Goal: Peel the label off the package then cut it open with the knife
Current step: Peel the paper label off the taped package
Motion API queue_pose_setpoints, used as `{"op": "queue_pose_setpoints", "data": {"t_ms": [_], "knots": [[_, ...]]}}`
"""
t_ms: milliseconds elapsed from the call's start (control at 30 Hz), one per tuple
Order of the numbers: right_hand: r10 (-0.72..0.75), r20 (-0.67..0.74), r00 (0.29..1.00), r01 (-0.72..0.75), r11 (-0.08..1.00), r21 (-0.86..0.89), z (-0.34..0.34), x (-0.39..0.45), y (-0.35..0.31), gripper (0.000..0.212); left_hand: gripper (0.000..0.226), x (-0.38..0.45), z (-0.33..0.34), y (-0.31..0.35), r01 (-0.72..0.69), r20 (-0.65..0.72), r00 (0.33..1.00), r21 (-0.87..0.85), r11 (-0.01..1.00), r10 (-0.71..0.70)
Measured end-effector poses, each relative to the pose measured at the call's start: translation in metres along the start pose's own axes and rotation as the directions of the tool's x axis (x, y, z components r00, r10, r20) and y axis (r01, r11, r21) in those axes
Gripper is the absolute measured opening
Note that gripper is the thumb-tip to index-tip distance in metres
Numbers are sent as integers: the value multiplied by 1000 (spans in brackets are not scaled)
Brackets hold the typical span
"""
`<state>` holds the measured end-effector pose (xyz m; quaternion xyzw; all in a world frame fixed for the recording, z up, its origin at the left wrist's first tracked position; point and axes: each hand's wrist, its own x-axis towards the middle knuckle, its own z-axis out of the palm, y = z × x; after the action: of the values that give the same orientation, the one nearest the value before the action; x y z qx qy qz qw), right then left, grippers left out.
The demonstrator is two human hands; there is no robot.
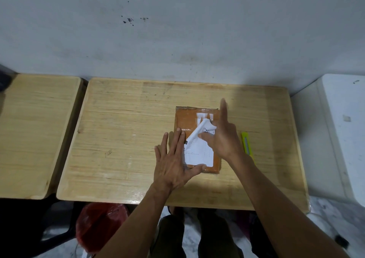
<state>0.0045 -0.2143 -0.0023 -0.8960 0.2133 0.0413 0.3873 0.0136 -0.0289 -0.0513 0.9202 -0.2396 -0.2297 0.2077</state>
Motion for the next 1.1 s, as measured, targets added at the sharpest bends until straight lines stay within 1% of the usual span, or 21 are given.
{"op": "queue_pose_setpoints", "data": {"t_ms": [33, 67, 100, 167, 200, 233, 300, 367, 433, 533, 633, 700, 733, 767, 867, 933, 1000, 1100], "knots": [[-49, 31, 998, 50, 998, -33, -2, 2, 0, 111, 123, 0, 1, 1, 7, -3, 1000, 4, 1000, -7], [-88, 80, 993, 95, 991, -94, -5, 3, -1, 105, 123, 0, 2, 2, 12, -7, 1000, 8, 1000, -12], [-107, 142, 984, 133, 972, -193, -7, 4, -3, 94, 122, -1, 3, 3, 21, -12, 1000, 12, 1000, -20], [-107, 247, 963, 202, 893, -402, -10, 2, -6, 68, 122, -1, 3, 5, 40, -26, 999, 26, 999, -39], [-99, 268, 958, 215, 868, -448, -9, -1, -8, 59, 122, -1, 4, 7, 47, -31, 998, 36, 998, -46], [-96, 266, 959, 213, 863, -459, -7, -4, -8, 52, 122, 0, 3, 8, 51, -35, 998, 41, 998, -50], [-129, 212, 969, 209, 886, -415, -1, -8, -9, 40, 123, 1, 3, 11, 55, -44, 998, 40, 998, -54], [-217, 123, 968, 248, 897, -366, 3, -10, -8, 24, 125, 2, 3, 13, 61, -58, 997, 39, 997, -59], [-320, 51, 946, 313, 861, -400, 7, -9, -3, 10, 126, 2, 4, 13, 66, -70, 995, 25, 998, -64], [-381, -2, 924, 340, 828, -445, 8, -4, 5, 12, 125, 2, 6, 11, 64, -88, 994, 4, 998, -64], [-407, 74, 910, 372, 727, -577, 10, -1, 12, 18, 125, 3, 8, 11, 50, -108, 993, 2, 999, -49], [-412, 143, 900, 409, 683, -605, 8, 0, 13, 27, 126, 3, 6, 12, 51, -97, 994, 11, 999, -50], [-404, 166, 899, 418, 682, -600, 7, 2, 13, 31, 126, 3, 6, 12, 53, -89, 995, 19, 998, -51], [-405, 177, 897, 426, 682, -595, 5, 2, 13, 30, 125, 3, 6, 12, 53, -86, 995, 25, 998, -51], [-428, 163, 889, 439, 695, -570, 8, 2, 18, 11, 123, 2, 7, 11, 53, -84, 995, 27, 998, -51], [-451, 127, 884, 442, 714, -542, 12, 1, 21, 7, 123, 2, 7, 11, 56, -75, 996, 31, 998, -54], [-441, 90, 893, 423, 756, -499, 17, 2, 24, 8, 123, 3, 6, 12, 52, -71, 996, 35, 998, -49], [-406, 70, 911, 399, 825, -400, 21, 4, 30, 8, 123, 3, 7, 11, 54, -78, 996, 18, 998, -52]]}}
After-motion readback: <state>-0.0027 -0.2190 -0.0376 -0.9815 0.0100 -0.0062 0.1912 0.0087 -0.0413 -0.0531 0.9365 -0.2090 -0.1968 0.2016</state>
